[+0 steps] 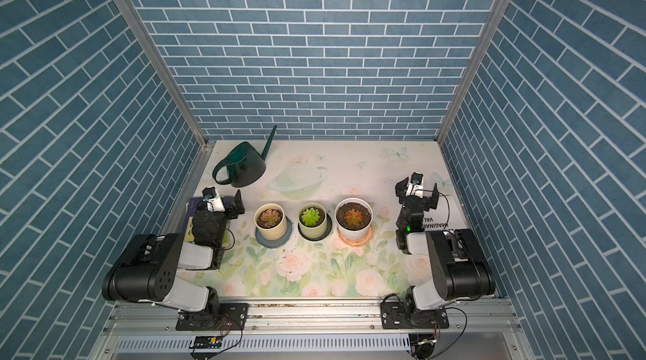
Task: Water the succulent around the soil edge
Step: Reset both arms
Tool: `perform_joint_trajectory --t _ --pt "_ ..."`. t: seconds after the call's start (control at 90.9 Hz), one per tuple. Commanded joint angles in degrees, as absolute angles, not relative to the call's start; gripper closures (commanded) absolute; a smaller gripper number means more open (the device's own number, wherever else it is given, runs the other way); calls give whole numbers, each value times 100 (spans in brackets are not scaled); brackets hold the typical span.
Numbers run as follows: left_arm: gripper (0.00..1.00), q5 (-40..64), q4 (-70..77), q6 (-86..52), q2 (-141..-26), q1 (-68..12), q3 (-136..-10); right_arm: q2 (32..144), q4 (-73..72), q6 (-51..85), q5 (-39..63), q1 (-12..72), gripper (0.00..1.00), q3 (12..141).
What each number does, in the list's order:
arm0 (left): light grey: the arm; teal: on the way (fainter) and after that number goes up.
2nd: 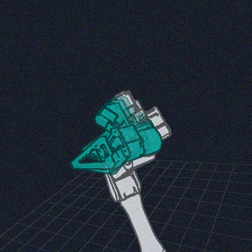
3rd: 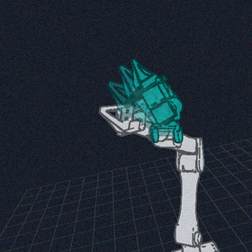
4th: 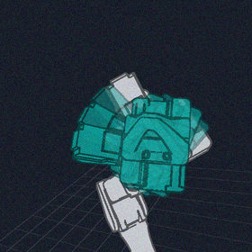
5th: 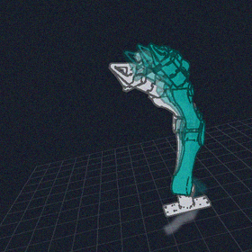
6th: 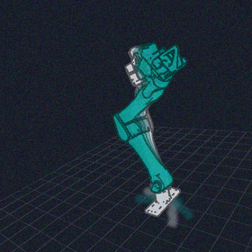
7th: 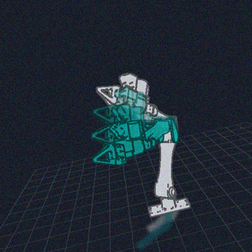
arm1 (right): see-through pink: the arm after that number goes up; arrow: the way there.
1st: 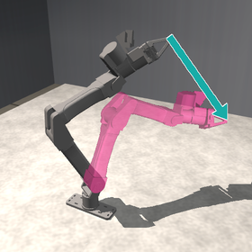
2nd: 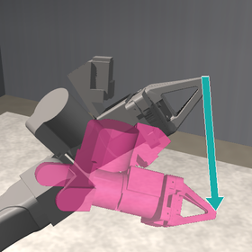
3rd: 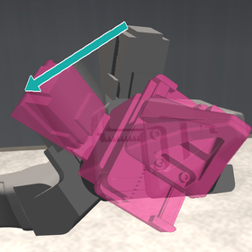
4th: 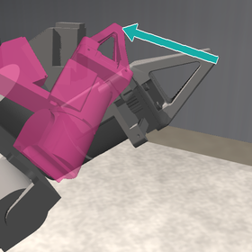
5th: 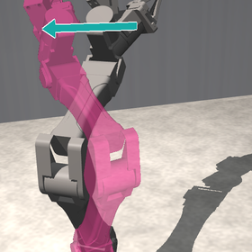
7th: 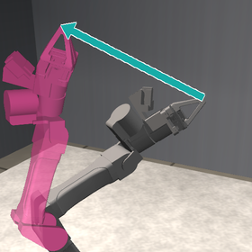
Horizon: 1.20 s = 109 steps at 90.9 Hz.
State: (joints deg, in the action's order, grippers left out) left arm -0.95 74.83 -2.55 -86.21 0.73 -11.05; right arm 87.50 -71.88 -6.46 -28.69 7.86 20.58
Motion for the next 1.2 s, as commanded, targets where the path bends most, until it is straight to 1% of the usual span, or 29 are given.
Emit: perform_joint_trajectory --t 0.0,0.088,0.176,0.253,0.33,0.374,0.539,0.682,0.858,1.045,1.188 --pt "0 26 7427 -153 -8666 53 -1169 9049 -7966 -713 -2449 732 0 1947" --pt "0 26 7418 -149 -8664 53 -1168 9223 -8135 -707 -2562 743 0 1941" --pt "0 25 7413 -150 -8663 46 -1169 8928 -7922 -701 -2685 735 0 1905" --pt "0 23 7410 -149 -8666 53 -1167 8296 -6989 -883 -2798 738 0 2021" --pt "0 19 7409 -150 -8662 53 -1176 7882 -5907 -946 -3395 711 0 2204" --pt "0 10 7402 -148 -8666 48 -1173 7796 -5595 -968 -3649 671 1 2229" --pt "0 6 7394 -141 -8659 44 -1178 7843 -5353 -954 -3519 611 1 2318" --pt "0 1 7401 -141 -8661 36 -1170 8214 -3978 -603 -3828 609 1 3020" --pt "0 0 7409 -141 -8660 40 -1169 8010 -4139 -577 -3715 603 1 2810" --pt "0 1 7409 -145 -8659 35 -1169 7609 -4845 -611 -3259 546 0 2311" --pt "0 0 7409 -141 -8657 35 -1168 7625 -5163 -273 -2974 529 0 2183"
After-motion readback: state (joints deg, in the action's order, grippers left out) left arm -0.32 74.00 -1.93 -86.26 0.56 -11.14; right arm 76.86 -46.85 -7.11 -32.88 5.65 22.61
